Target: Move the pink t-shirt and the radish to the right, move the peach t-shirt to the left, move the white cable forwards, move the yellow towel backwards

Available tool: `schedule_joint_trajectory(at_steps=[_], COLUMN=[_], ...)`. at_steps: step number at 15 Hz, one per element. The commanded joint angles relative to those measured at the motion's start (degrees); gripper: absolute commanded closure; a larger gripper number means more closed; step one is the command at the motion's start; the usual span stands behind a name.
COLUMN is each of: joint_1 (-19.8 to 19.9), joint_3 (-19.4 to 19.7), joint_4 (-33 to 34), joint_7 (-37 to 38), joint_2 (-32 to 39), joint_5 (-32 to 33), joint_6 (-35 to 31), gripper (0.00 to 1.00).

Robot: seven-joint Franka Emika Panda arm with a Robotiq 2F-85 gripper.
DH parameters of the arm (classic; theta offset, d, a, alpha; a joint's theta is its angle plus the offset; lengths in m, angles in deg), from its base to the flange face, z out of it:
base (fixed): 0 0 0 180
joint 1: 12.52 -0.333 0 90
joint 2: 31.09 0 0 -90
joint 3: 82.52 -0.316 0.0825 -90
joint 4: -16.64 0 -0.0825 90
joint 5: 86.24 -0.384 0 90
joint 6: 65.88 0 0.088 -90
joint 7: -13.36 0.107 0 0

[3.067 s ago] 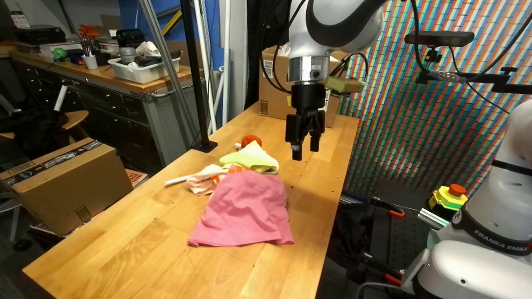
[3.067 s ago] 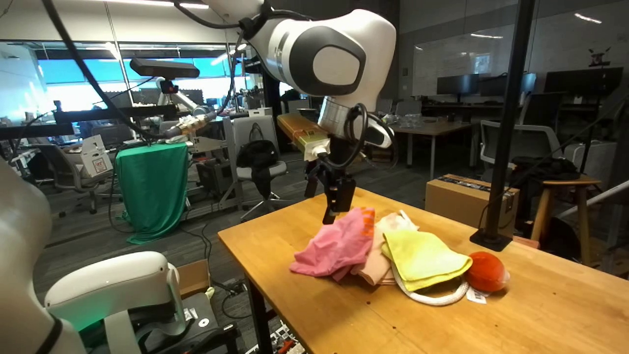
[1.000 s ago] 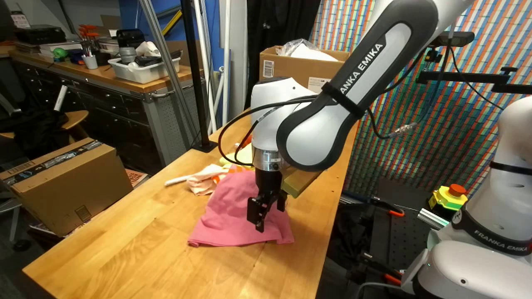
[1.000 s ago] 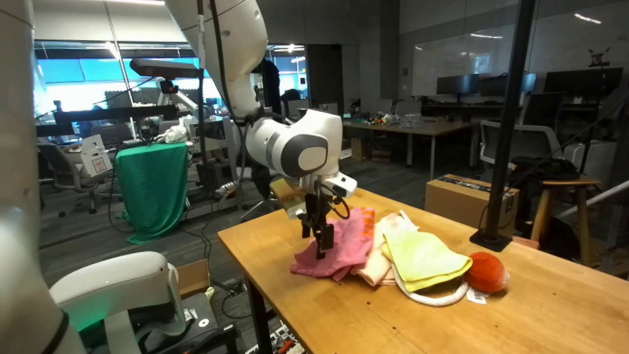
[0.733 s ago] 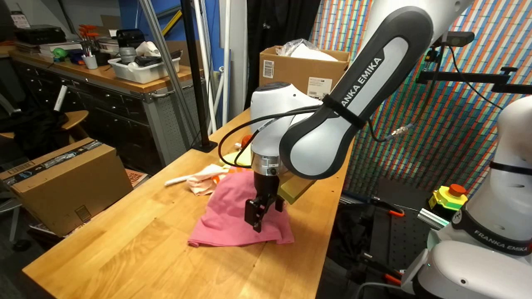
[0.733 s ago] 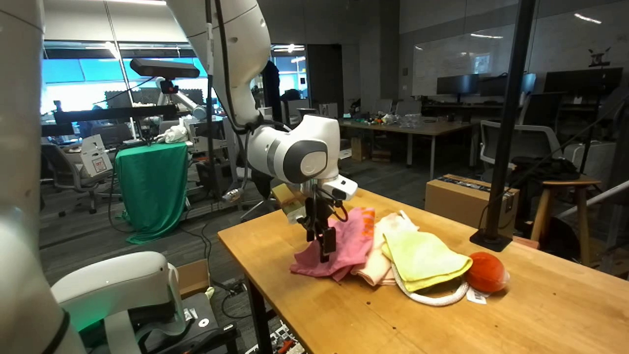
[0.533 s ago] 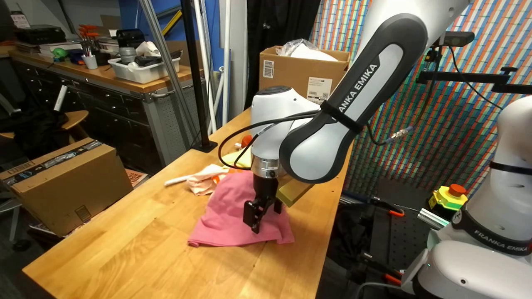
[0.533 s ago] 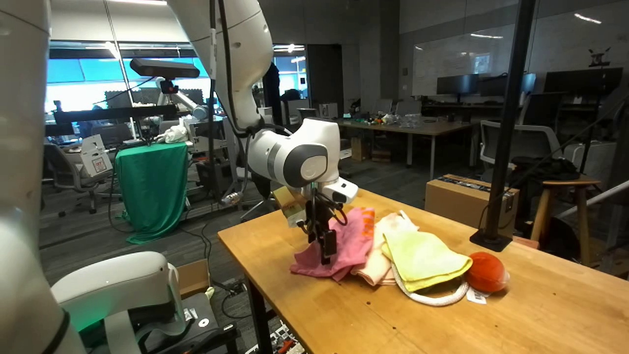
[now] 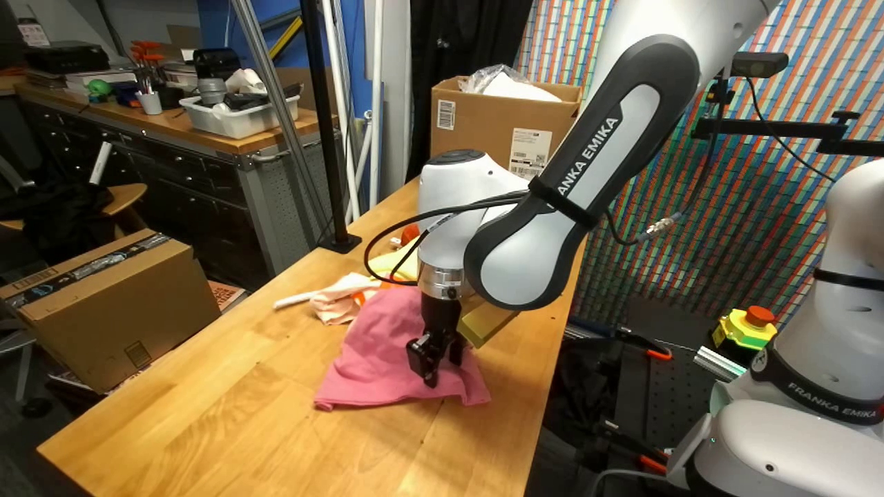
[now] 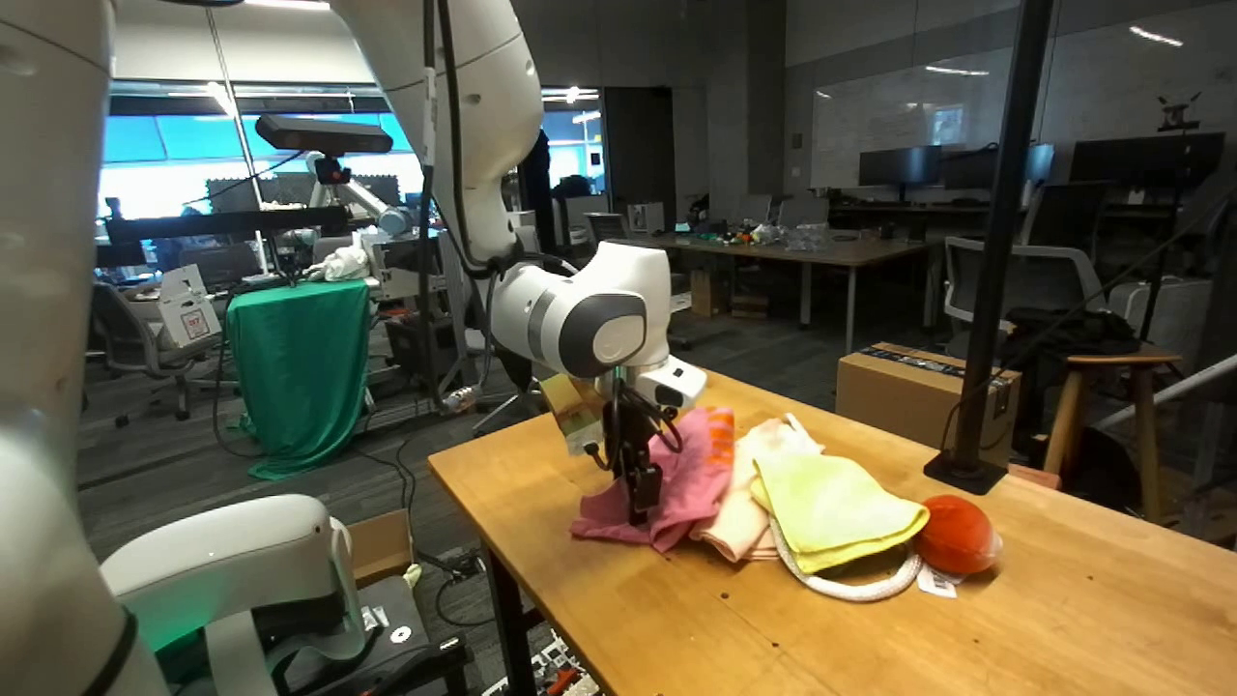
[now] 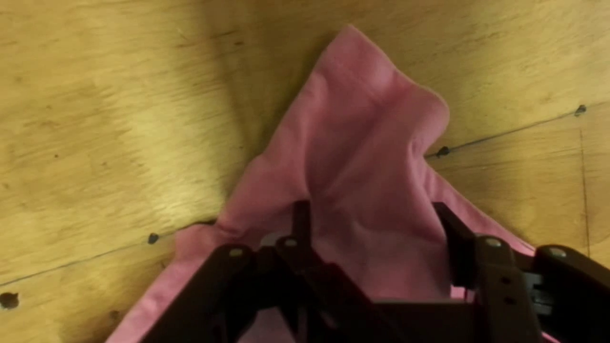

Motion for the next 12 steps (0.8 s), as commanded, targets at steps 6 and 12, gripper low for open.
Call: schedule_joint_trajectory(at_steps=[6,12], joint_1=[-1.2,-1.8], joint_3=[1.0,2.0], joint_4=[-1.1,-2.1], joint_7=[1.5,3.1], joint_2=[-2.1,-4.4], joint_5=[0.4,1.9], joint_6=[-1.3,-2.9], gripper=[0.94,0.92])
